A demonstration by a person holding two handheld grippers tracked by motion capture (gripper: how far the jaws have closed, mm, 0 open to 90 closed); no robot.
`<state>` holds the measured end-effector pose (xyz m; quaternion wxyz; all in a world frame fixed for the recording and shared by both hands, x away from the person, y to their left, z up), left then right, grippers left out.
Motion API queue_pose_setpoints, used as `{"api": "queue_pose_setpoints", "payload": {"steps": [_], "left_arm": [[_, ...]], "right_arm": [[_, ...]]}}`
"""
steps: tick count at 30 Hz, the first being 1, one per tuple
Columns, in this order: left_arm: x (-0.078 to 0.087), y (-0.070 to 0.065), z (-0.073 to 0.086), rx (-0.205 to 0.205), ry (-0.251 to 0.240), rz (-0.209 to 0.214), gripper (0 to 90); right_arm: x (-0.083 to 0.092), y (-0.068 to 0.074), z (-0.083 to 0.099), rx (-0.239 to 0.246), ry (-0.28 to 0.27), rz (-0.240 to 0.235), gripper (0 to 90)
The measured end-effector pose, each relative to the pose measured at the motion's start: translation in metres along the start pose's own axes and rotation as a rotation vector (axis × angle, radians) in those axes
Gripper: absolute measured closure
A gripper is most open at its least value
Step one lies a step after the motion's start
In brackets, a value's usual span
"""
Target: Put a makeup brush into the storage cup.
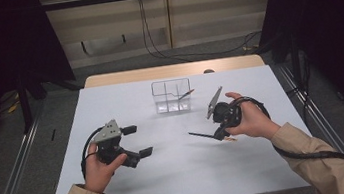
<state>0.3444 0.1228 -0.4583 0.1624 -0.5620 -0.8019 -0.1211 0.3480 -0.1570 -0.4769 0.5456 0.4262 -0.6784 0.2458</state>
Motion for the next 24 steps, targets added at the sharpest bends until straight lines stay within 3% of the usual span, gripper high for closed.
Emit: {"api": "queue_pose_setpoints", "payload": {"steps": [24], "left_arm": [[-0.015, -0.002, -0.009, -0.018, 0.016, 0.042, 1.3]], "right_arm": [[-0.009, 0.038, -0.032, 0.13, -0.007, -0.053, 83.7]]}}
Point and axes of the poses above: each handheld gripper's, and its own axes: x roughly backward along the jaws, z roughly out of its underside, y roughly to its left, the point moved 7 cm from there along -x, roughly forward along the jaws, and after that the axes turned 9 degrees about -x, right-handed, at the moved point
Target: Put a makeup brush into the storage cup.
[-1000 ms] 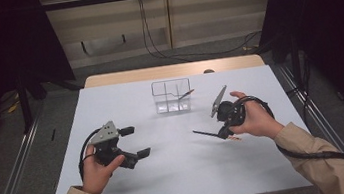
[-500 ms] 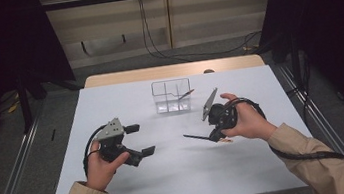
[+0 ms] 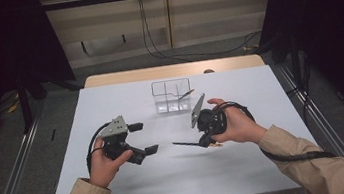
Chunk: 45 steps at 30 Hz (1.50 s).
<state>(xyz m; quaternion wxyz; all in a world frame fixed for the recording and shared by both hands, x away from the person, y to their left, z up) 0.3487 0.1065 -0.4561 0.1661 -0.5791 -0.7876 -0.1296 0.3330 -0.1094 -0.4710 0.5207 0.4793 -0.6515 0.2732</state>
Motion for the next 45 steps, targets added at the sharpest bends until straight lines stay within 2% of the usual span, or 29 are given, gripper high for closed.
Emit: {"api": "queue_pose_setpoints", "payload": {"steps": [1, 3, 7, 8, 13, 23, 27, 32, 35, 42, 45], "left_arm": [[0.0, 0.0, 0.0, 0.0, 0.001, 0.002, 1.3], [-0.002, -0.001, -0.001, -0.001, 0.001, 0.008, 1.3], [-0.005, -0.002, -0.002, 0.002, 0.005, 0.021, 1.3], [-0.006, -0.002, -0.002, -0.001, 0.013, 0.024, 1.3], [-0.012, -0.005, -0.006, -0.02, 0.05, 0.047, 1.3], [-0.024, -0.01, -0.011, -0.04, 0.205, 0.094, 1.3], [-0.029, -0.012, -0.014, -0.053, 0.275, 0.127, 1.3], [-0.034, -0.013, -0.016, -0.05, 0.331, 0.128, 2.9], [-0.036, -0.014, -0.017, -0.071, 0.371, 0.133, 4.2], [-0.041, -0.018, -0.019, -0.125, 0.462, 0.166, 14.3], [-0.043, -0.02, -0.023, -0.141, 0.503, 0.174, 18.0]], "right_arm": [[-0.001, 0.002, 0.0, -0.012, 0.003, -0.001, 83.8], [-0.003, 0.002, -0.001, 0.012, 0.002, -0.005, 83.8], [-0.004, 0.005, -0.003, 0.026, 0.005, -0.013, 83.8], [-0.004, 0.007, -0.003, 0.012, 0.012, -0.011, 83.7], [-0.006, 0.005, -0.003, 0.019, 0.015, -0.008, 83.8], [-0.004, 0.005, -0.002, 0.029, 0.018, -0.004, 83.8], [-0.004, 0.004, -0.003, 0.03, 0.016, -0.003, 83.7], [-0.004, 0.006, -0.003, 0.016, 0.023, -0.005, 83.7], [-0.005, 0.006, -0.004, 0.033, 0.016, -0.007, 83.7], [-0.004, 0.007, -0.005, 0.026, 0.016, -0.008, 83.7], [-0.004, 0.006, -0.006, 0.043, 0.013, -0.009, 83.7]]}}
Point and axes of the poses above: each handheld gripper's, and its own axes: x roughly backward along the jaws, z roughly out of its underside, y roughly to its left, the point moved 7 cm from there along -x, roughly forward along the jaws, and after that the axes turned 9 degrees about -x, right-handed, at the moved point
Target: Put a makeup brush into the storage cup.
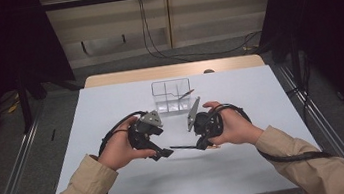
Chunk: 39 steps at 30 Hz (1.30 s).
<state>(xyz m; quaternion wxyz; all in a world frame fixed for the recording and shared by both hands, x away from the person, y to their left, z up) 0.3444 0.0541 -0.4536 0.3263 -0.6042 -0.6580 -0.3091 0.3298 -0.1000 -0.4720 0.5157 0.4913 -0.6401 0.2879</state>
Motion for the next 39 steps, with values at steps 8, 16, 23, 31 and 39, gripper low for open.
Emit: {"api": "queue_pose_setpoints", "payload": {"steps": [8, 16, 23, 31, 39], "left_arm": [[-0.006, 0.0, -0.003, -0.05, 0.097, 0.002, 29.8], [-0.011, 0.002, -0.002, -0.086, 0.135, 0.0, 43.9], [-0.015, 0.001, -0.004, -0.123, 0.159, 0.032, 56.1], [-0.019, -0.001, -0.006, -0.138, 0.168, 0.053, 64.7], [-0.024, -0.004, -0.007, -0.17, 0.186, 0.082, 73.1]], "right_arm": [[0.002, 0.001, -0.004, 0.009, -0.014, 0.006, 83.8], [0.004, 0.003, -0.005, 0.009, -0.025, -0.006, 83.7], [0.003, 0.003, -0.006, 0.02, -0.023, -0.01, 83.7], [0.005, 0.003, -0.009, 0.041, -0.03, -0.006, 83.7], [0.003, 0.003, -0.008, 0.043, -0.029, -0.009, 83.7]]}}
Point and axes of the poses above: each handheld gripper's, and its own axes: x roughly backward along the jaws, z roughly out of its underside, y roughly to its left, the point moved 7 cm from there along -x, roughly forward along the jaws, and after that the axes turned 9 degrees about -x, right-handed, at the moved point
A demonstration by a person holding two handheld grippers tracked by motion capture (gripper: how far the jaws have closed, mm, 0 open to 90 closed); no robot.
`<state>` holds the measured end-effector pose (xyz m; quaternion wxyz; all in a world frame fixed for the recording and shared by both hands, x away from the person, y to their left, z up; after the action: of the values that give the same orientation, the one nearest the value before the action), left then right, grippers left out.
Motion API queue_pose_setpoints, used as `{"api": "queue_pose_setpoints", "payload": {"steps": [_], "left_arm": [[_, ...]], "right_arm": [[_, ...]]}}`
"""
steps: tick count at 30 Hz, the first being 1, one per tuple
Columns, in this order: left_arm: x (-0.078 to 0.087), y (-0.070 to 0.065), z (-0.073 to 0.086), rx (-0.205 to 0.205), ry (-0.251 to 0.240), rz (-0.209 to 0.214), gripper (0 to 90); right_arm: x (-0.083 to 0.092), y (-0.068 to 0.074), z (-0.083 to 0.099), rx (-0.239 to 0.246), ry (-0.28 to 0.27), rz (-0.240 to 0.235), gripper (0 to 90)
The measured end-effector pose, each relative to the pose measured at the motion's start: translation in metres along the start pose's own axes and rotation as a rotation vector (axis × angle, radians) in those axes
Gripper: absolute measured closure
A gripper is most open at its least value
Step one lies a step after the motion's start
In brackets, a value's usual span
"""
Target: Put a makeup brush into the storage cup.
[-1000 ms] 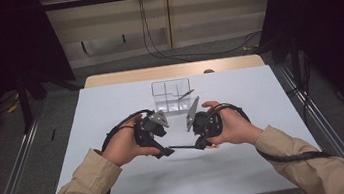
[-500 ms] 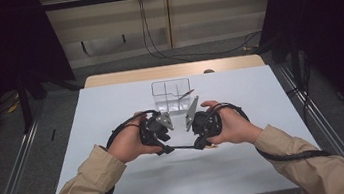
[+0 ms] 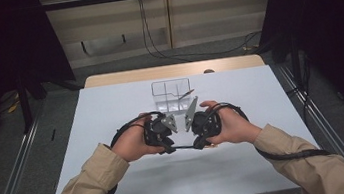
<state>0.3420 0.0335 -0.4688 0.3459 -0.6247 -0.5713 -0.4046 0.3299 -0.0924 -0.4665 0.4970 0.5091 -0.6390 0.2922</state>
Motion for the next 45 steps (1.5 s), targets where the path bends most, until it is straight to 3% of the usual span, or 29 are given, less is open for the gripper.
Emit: {"api": "queue_pose_setpoints", "payload": {"steps": [3, 12, 16, 19, 21, 31, 36, 42, 45], "left_arm": [[-0.002, -0.001, -0.001, -0.011, 0.002, 0.017, 75.7], [-0.003, 0.0, -0.005, -0.029, 0.006, 0.006, 82.3], [-0.005, -0.001, -0.004, -0.036, 0.011, 0.015, 83.5], [-0.009, -0.005, -0.003, -0.022, 0.022, 0.034, 84.4], [-0.011, -0.006, -0.002, -0.035, 0.036, 0.044, 85.0], [-0.012, -0.009, -0.004, -0.015, 0.028, 0.053, 86.0], [-0.01, -0.012, -0.003, -0.011, 0.03, 0.065, 86.1], [-0.008, -0.01, 0.0, 0.003, 0.024, 0.062, 86.0], [-0.007, -0.01, 0.001, 0.017, 0.018, 0.056, 86.1]], "right_arm": [[0.0, -0.001, 0.0, 0.006, -0.001, 0.004, 83.7], [0.003, -0.001, -0.002, 0.023, -0.01, 0.003, 83.6], [0.005, -0.002, -0.002, 0.024, -0.038, 0.0, 83.5], [0.008, -0.001, -0.003, 0.01, -0.046, -0.007, 83.4], [0.011, -0.001, -0.004, 0.005, -0.051, -0.007, 83.3], [0.012, -0.002, -0.003, 0.005, -0.063, -0.018, 81.6], [0.012, -0.003, -0.003, -0.009, -0.08, -0.018, 67.5], [0.015, -0.009, -0.004, -0.052, -0.178, -0.023, 40.6], [0.016, -0.012, -0.002, -0.065, -0.193, -0.024, 32.4]]}}
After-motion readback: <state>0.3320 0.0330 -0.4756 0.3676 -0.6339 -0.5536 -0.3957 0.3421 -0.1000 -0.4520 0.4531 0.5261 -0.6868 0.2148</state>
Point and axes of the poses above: each handheld gripper's, and its own axes: x roughly backward along the jaws, z roughly out of its underside, y roughly to its left, the point moved 7 cm from there along -x, roughly forward along the jaws, and after that the axes turned 9 degrees about -x, right-handed, at the moved point
